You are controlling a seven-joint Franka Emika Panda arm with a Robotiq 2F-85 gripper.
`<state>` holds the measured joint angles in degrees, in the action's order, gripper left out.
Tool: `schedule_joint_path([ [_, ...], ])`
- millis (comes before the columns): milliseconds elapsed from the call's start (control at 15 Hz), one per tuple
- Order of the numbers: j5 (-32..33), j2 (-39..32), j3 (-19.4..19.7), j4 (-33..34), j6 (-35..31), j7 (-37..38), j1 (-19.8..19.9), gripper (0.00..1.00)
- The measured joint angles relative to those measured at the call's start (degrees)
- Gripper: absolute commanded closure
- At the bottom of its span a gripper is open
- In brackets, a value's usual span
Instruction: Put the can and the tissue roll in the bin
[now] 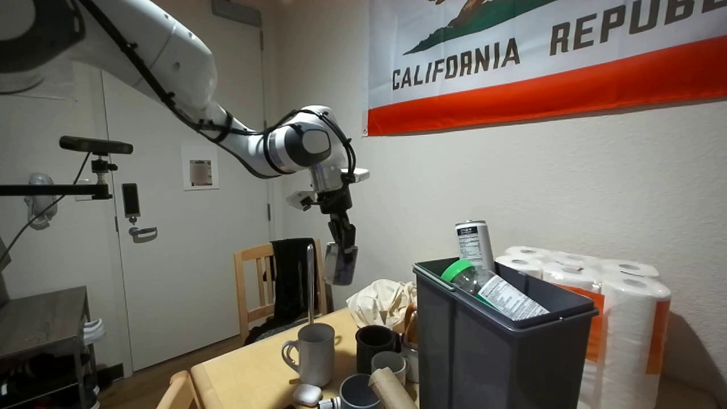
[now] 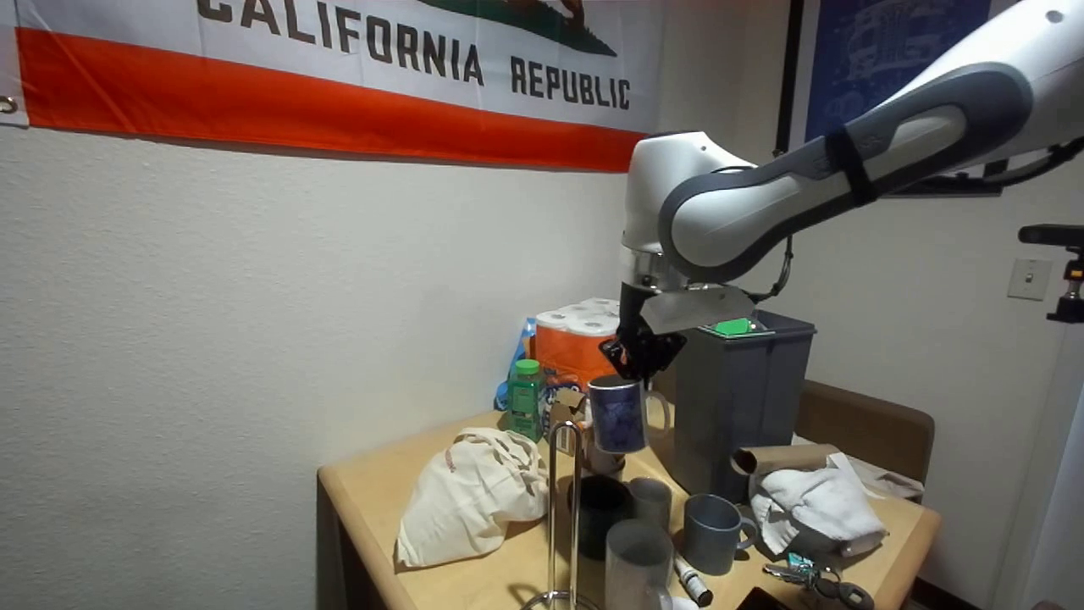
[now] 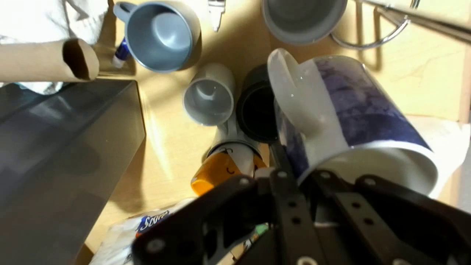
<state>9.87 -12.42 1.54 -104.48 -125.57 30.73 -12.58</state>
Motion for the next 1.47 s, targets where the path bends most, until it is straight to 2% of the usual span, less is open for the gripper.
schedule_joint_path([
  [333, -3.00, 10.43, -5.22, -13.56, 1.68, -1.40, 0.07, 0.98],
  [600, -9.18, 13.86, -7.88, -21.77, 1.39, -6.05, 0.10, 0.98],
  [1000, -17.50, 10.14, -9.58, -28.98, -6.23, -16.42, 0.10, 0.98],
  [1467, -21.34, -0.08, -10.36, -29.76, -17.32, -25.18, 0.13, 0.98],
])
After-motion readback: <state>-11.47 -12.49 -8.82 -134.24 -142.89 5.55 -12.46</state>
